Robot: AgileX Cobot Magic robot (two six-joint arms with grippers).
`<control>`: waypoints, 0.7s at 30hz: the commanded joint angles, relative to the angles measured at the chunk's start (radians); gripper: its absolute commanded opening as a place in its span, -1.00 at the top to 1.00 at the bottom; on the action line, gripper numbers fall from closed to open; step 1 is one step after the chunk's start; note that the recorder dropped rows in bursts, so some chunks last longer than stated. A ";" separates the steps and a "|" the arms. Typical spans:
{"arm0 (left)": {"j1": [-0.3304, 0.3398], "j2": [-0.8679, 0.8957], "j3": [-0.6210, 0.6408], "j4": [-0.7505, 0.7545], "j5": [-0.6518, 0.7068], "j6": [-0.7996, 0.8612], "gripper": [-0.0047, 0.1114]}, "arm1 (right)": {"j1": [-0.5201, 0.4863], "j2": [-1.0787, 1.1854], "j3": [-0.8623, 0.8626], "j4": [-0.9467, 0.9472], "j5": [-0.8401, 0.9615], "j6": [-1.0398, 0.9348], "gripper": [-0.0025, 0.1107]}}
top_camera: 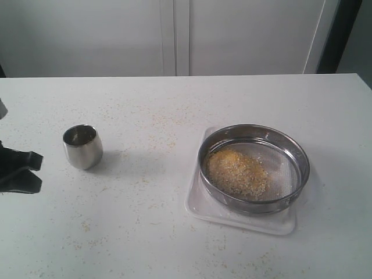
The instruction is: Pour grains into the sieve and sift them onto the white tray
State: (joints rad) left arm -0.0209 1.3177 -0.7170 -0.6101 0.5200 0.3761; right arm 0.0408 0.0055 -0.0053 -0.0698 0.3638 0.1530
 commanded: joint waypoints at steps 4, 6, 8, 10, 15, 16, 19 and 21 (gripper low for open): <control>0.091 -0.113 0.056 0.117 0.008 -0.153 0.92 | -0.008 -0.006 0.005 -0.005 -0.016 0.001 0.96; 0.091 -0.157 0.080 0.162 0.008 -0.191 0.92 | -0.008 -0.006 0.005 -0.005 -0.016 0.001 0.96; 0.091 -0.223 0.111 0.202 0.006 -0.227 0.92 | -0.008 -0.006 0.005 -0.005 -0.016 0.001 0.96; 0.091 -0.290 0.119 0.247 0.006 -0.250 0.92 | -0.008 -0.006 0.005 -0.005 -0.016 0.001 0.96; 0.091 -0.390 0.119 0.485 0.074 -0.411 0.92 | -0.008 -0.006 0.005 -0.005 -0.016 0.001 0.96; 0.091 -0.401 0.119 0.487 0.076 -0.409 0.92 | -0.008 -0.006 0.005 -0.005 -0.016 0.001 0.96; 0.091 -0.410 0.119 0.487 0.077 -0.402 0.92 | -0.008 -0.006 0.005 -0.005 -0.016 0.001 0.96; 0.091 -0.410 0.119 0.487 0.077 -0.400 0.92 | -0.008 -0.006 0.005 -0.005 -0.016 0.001 0.96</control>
State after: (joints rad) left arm 0.0682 0.9156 -0.6050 -0.1228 0.5798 -0.0168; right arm 0.0408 0.0055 -0.0053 -0.0698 0.3638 0.1530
